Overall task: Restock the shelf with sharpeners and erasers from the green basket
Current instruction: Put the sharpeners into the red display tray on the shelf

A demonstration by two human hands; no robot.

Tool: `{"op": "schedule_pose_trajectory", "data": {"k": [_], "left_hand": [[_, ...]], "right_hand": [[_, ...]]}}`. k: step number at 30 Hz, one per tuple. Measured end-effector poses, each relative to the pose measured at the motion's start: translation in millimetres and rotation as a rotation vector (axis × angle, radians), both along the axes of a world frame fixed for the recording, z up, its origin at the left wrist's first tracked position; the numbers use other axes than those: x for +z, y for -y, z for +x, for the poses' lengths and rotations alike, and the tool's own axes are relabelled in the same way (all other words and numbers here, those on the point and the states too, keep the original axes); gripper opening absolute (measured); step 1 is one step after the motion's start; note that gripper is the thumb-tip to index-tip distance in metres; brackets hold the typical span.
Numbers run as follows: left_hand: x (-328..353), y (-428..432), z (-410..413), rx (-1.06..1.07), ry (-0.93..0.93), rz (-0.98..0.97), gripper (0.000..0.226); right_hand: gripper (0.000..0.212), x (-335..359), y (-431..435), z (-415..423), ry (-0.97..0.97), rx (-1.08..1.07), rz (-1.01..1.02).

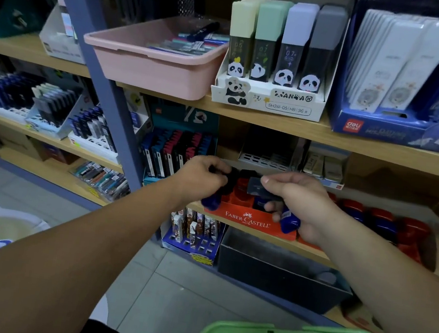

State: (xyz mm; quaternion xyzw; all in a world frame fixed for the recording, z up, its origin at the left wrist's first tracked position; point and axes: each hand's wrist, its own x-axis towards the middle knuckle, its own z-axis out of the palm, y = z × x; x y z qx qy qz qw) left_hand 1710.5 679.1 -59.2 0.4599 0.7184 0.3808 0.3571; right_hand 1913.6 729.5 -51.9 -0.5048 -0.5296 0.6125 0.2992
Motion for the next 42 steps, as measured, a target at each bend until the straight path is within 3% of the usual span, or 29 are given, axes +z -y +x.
{"op": "schedule_pose_trajectory", "data": {"k": [3,8,14,18,23,27,32,37,42], "left_hand": [[5.7,0.2,12.0,0.022,0.450,0.017,0.028],[6.2,4.7,29.1,0.010,0.661,0.055,0.027],[9.1,9.0,56.2,0.119,0.702,0.076,0.036],[12.8,6.7,80.6,0.124,0.661,0.091,0.047],[24.3,8.1,115.6,0.030,0.619,0.089,0.036],[25.0,7.4,133.6,0.018,0.638,-0.006,0.024],[20.8,8.2,154.2,-0.203,0.622,-0.095,0.023],[13.3,0.3,161.9,-0.124,0.509,-0.016,0.030],[6.6,-7.1,152.5,-0.073,0.345,0.063,0.036]], "right_hand": [[0.028,5.0,3.6,-0.6,-0.059,0.024,-0.083],[0.022,10.0,6.9,7.8,-0.043,0.040,-0.046],[0.019,21.8,9.2,38.6,0.007,0.166,-0.003],[0.047,27.2,19.7,61.2,0.031,0.154,0.016],[0.038,42.6,25.6,97.8,0.121,0.052,0.043],[0.032,49.9,29.6,122.3,0.045,-0.017,-0.017],[0.032,39.7,32.4,139.1,-0.103,-0.119,-0.088],[0.032,35.8,28.5,161.1,0.067,0.017,0.011],[0.038,35.5,1.6,204.7,0.174,-0.247,0.116]]}}
